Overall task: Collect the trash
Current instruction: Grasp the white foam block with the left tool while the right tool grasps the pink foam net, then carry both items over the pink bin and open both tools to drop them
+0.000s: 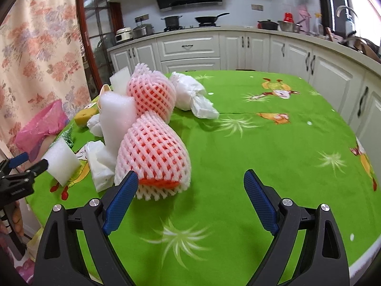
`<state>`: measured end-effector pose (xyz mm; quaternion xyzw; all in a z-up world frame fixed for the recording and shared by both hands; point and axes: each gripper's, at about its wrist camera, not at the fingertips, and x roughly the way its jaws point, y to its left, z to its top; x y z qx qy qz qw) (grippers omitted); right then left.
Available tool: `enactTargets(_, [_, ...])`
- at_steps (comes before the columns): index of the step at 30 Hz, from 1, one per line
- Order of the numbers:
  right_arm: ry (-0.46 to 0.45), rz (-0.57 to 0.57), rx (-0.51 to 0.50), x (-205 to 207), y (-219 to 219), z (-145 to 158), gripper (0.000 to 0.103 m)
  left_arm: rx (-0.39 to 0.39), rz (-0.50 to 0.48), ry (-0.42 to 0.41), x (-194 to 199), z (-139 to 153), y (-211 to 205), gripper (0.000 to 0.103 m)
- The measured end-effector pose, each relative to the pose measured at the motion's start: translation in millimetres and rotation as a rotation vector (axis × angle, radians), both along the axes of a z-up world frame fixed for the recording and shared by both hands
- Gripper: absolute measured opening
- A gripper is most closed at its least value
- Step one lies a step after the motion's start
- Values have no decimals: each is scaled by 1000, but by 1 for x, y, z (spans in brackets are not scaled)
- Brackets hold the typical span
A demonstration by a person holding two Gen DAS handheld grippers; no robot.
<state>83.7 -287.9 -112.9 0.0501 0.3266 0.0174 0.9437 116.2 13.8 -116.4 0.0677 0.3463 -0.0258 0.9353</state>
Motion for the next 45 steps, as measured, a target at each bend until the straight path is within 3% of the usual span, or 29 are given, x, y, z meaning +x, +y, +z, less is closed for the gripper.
enactTargets(6, [30, 67, 19, 23, 15, 1, 85, -56, -35, 62, 20, -7, 3, 98])
enactTargets(11, [27, 99, 71, 18, 23, 14, 85, -87, -50, 37, 15, 6, 6, 98])
enactTargets(18, [48, 95, 86, 33, 32, 10, 85, -93, -47, 71, 24, -11, 6, 99])
enactTargets(20, [86, 86, 79, 41, 35, 2, 84, -93, -63, 71, 24, -12, 3, 90])
enactTargets(25, [119, 92, 112, 36, 34, -11, 59, -143, -130, 82, 19, -16, -1, 62])
enactTargets(29, [90, 96, 88, 25, 33, -8, 33, -174, -162, 79, 12, -16, -4, 61])
enactTargets(31, [78, 94, 83, 19, 32, -5, 28, -183, -176, 66, 8, -14, -6, 60])
enactTargets(37, [13, 101, 40, -4, 37, 11, 24, -178, -187, -5, -11, 4, -6, 60])
enactTargets(45, [-114, 224, 4, -12, 78, 60, 24, -163, -84, -141, -37, 49, 31, 60])
